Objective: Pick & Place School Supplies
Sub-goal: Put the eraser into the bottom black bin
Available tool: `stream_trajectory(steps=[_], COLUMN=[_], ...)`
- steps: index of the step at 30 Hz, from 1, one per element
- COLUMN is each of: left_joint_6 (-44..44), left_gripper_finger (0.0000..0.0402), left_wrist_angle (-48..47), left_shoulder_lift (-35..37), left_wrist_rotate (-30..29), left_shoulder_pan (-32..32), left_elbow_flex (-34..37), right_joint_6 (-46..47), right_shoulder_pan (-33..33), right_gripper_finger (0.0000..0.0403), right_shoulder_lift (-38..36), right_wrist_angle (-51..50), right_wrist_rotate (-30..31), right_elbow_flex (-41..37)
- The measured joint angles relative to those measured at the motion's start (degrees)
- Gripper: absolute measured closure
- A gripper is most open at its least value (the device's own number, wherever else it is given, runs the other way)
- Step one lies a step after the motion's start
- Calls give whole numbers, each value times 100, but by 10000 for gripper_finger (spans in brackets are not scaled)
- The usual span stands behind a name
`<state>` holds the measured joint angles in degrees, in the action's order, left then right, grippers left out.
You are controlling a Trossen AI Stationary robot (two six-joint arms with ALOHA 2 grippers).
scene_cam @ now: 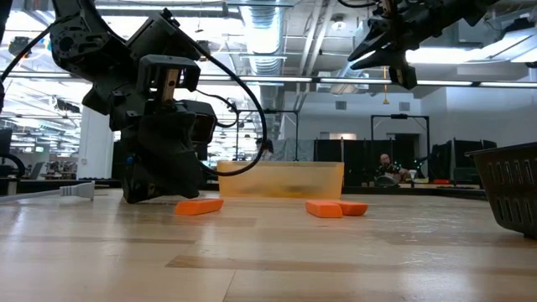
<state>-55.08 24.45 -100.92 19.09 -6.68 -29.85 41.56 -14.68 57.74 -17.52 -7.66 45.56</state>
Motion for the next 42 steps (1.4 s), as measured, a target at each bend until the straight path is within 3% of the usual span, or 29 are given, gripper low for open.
stream_trajectory(steps=[16, 20, 22, 24, 26, 32, 36, 42], left_joint_6=[-74, -310, -138, 173, 225, 228, 325, 1707], left_gripper_finger=[330, 330, 330, 330, 330, 330, 330, 361], left_wrist_angle=[19, 116, 180, -163, -332, 224, 1158, 173], left_shoulder_lift=[0, 0, 9, 476, 936, 1948, 2519, 2702], left_wrist_rotate=[10, -343, -927, -1550, -1731, -1469, -1467, -1613], left_shoulder_pan=[214, 354, 398, 490, 550, 597, 568, 238], left_elbow_flex=[0, 0, 3, 125, 192, 229, 173, -252], right_joint_6=[-153, -227, -314, -407, -529, -772, -775, -770], right_shoulder_pan=[-2, 0, -2, -9, -13, -13, -9, -4], right_gripper_finger=[346, 346, 346, 346, 346, 346, 346, 346], right_shoulder_lift=[0, 0, 0, 0, 0, 0, 2, 0], right_wrist_angle=[2, 116, 286, 521, 743, 1187, 1343, 1353], right_wrist_rotate=[1, 4, 6, 9, 42, 195, 282, 308], right_elbow_flex=[0, 0, 0, 0, 0, 2, 2, 2])
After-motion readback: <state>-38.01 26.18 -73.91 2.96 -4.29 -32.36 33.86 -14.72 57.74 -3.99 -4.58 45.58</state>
